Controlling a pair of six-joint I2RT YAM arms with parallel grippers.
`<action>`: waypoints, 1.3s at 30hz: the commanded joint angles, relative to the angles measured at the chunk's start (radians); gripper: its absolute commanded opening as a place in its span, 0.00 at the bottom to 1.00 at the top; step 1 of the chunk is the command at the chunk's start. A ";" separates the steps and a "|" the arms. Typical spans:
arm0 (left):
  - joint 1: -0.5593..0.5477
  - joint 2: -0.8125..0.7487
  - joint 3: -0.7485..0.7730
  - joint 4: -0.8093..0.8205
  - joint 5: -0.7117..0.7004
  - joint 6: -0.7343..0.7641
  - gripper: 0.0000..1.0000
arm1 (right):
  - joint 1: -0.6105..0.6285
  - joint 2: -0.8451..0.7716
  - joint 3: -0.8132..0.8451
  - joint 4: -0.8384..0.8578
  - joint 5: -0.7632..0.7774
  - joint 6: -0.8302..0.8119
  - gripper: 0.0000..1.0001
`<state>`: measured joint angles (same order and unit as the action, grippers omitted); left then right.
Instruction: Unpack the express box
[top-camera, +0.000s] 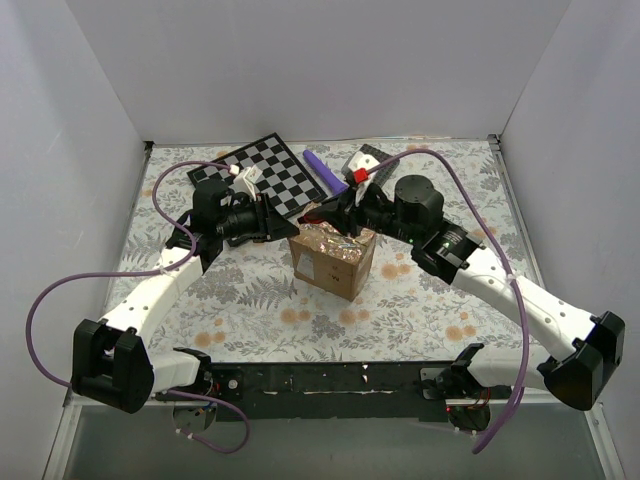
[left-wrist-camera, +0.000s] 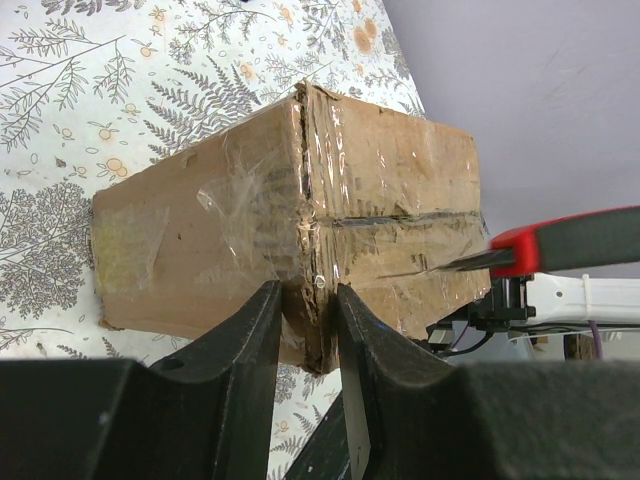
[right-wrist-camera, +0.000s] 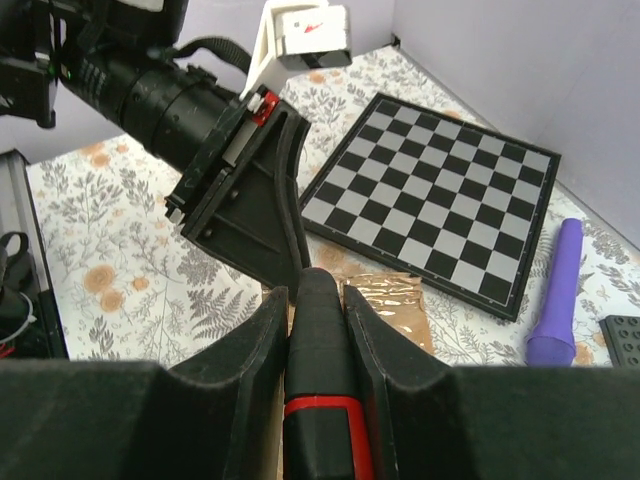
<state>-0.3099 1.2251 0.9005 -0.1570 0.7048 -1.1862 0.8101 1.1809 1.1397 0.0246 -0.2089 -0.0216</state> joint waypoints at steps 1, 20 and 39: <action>-0.009 -0.004 0.014 -0.041 0.038 0.008 0.00 | 0.029 0.025 0.060 0.021 0.026 -0.063 0.01; -0.009 -0.006 -0.002 -0.023 0.048 -0.009 0.00 | 0.043 0.037 0.022 0.098 0.163 -0.041 0.01; -0.011 0.011 0.002 -0.007 0.051 -0.041 0.00 | 0.050 0.005 -0.024 0.080 0.141 -0.018 0.01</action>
<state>-0.3099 1.2301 0.9005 -0.1555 0.7231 -1.2198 0.8539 1.2240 1.1244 0.0536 -0.0631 -0.0532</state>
